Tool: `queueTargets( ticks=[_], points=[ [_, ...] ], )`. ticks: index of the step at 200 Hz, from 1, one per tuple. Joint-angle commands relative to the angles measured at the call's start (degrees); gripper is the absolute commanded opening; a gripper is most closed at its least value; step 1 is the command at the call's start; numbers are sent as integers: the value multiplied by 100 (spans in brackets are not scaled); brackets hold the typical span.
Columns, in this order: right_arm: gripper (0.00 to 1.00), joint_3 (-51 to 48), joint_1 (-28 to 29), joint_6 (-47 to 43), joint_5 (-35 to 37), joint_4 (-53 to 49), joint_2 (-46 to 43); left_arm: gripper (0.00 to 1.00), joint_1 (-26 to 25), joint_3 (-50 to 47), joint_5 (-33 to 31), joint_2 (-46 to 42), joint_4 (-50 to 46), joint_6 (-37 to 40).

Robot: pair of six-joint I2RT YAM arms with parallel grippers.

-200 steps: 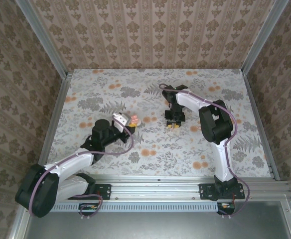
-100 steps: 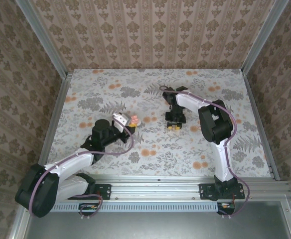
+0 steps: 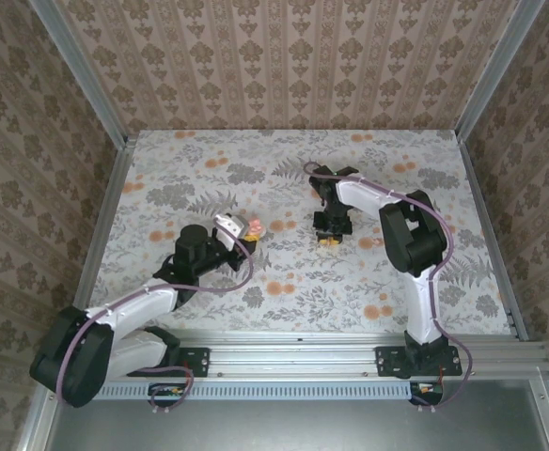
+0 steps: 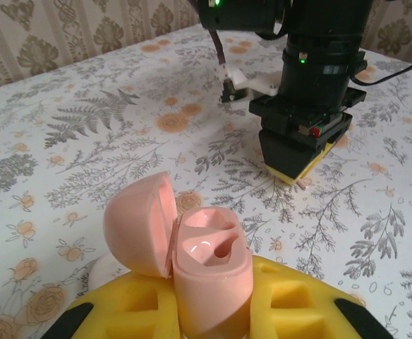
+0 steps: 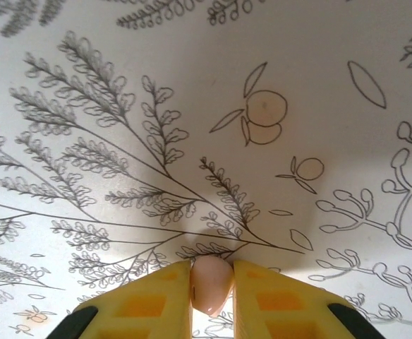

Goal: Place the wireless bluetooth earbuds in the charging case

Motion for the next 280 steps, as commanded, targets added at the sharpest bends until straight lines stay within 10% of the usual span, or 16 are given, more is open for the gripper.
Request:
queueTargets(
  ticks=[1, 136, 280],
  points=[
    [18, -471, 67, 68, -104, 937, -645, 10, 28, 192, 321, 224, 243, 166],
    [20, -2427, 968, -1065, 5, 4567, -3913, 10, -39, 1046, 1327, 1418, 1012, 764],
    [21, -2833, 1347, -757, -184, 5509, -4340, 10, -125, 1409, 1122, 1293, 1256, 632]
  ],
)
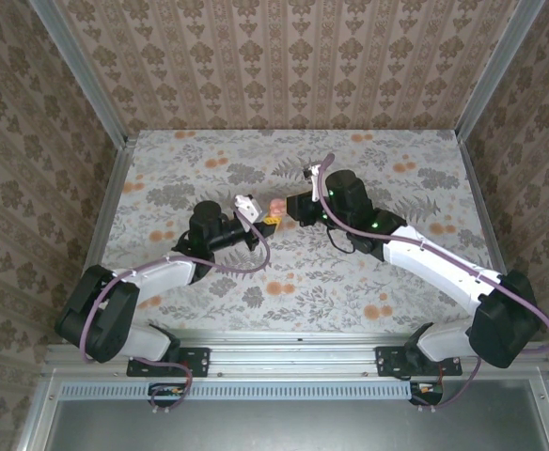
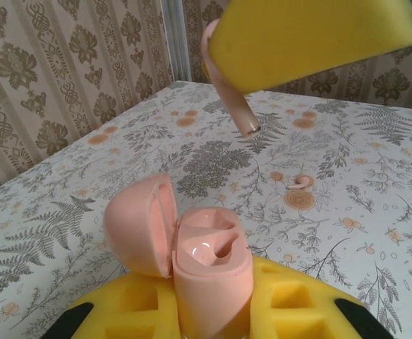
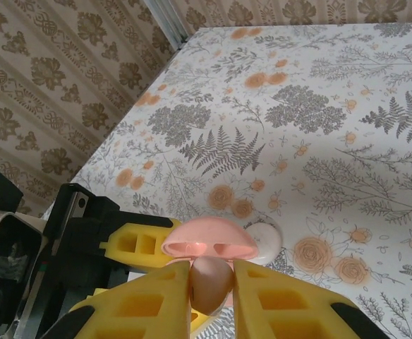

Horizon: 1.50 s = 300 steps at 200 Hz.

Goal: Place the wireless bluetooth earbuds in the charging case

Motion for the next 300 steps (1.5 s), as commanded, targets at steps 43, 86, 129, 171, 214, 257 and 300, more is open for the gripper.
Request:
queueTargets(
  ticks=[43, 86, 129, 171, 214, 257, 300],
  points=[
    [21, 78, 115, 188, -161, 598, 144, 10, -38, 179, -73, -201, 264, -224],
    [21, 145, 157, 196, -227, 714, 376, 10, -23, 167, -181, -253, 369, -399],
    [21, 83, 164, 270, -244, 826, 433, 10, -30, 151, -237, -256, 545, -577],
    [21, 60, 166, 284, -282, 875, 493, 10, -21, 168, -310, -317, 540, -607],
    [21, 46, 159, 284, -142, 936, 486, 10, -21, 201, -255, -325, 550, -695],
    [21, 95, 166, 197, -86, 948, 508, 10, -21, 212, -275, -332, 550, -837],
    [21, 29, 207, 110, -113, 889, 494, 11, 6, 252, -320, -328, 587, -959]
  ],
)
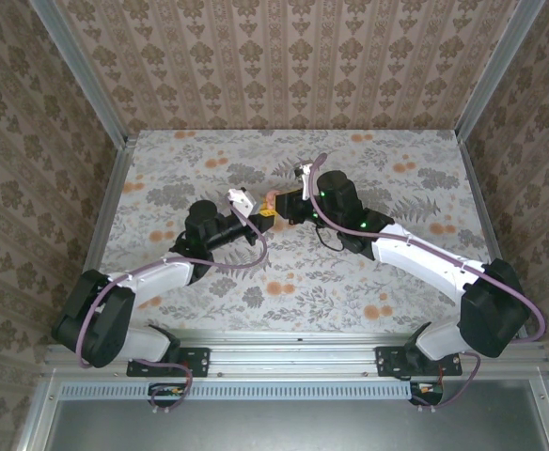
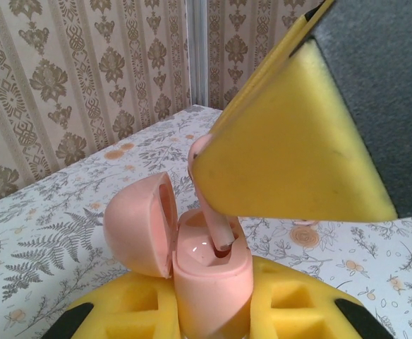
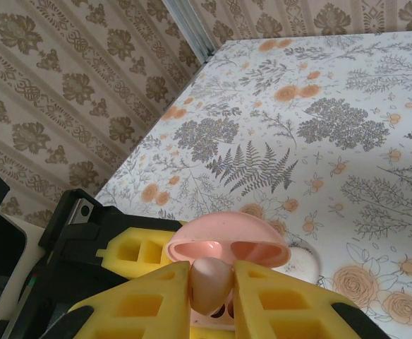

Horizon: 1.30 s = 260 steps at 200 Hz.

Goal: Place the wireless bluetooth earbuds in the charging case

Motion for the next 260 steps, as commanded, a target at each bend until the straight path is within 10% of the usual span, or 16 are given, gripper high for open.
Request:
queueTargets(
  ticks=[1, 260],
  points=[
    [21, 28, 71, -136, 56, 71, 66, 10, 6, 234, -38, -147, 295, -181],
    [31, 432, 283, -898, -155, -679, 79, 11, 14, 291, 117, -254, 16, 60]
  ],
)
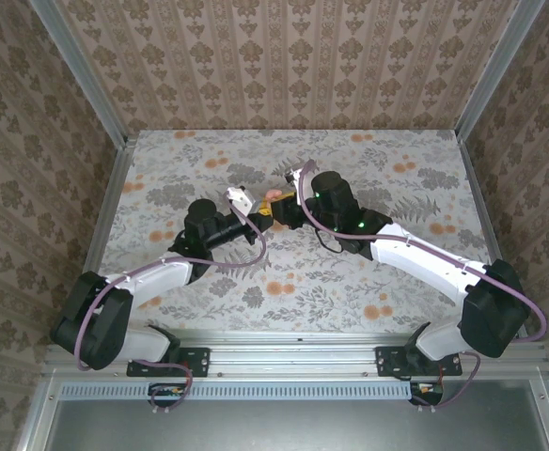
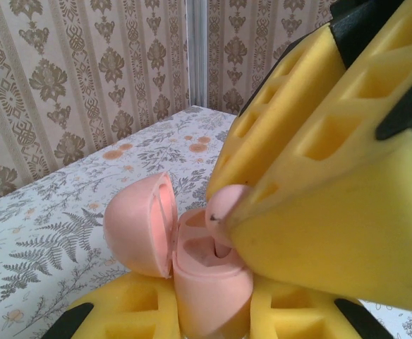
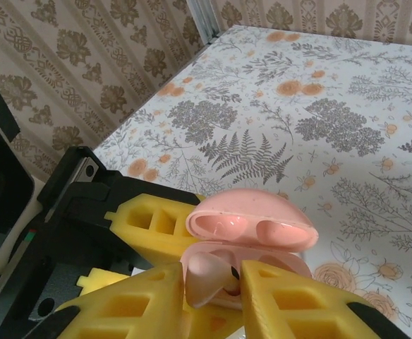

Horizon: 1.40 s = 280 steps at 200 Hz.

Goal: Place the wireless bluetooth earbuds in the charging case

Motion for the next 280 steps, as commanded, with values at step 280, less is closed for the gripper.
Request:
queueTargets(
  ticks=[280],
  points=[
    [54, 157, -392, 801, -934, 285, -535, 10, 6, 137, 10, -214, 79, 129]
  ],
)
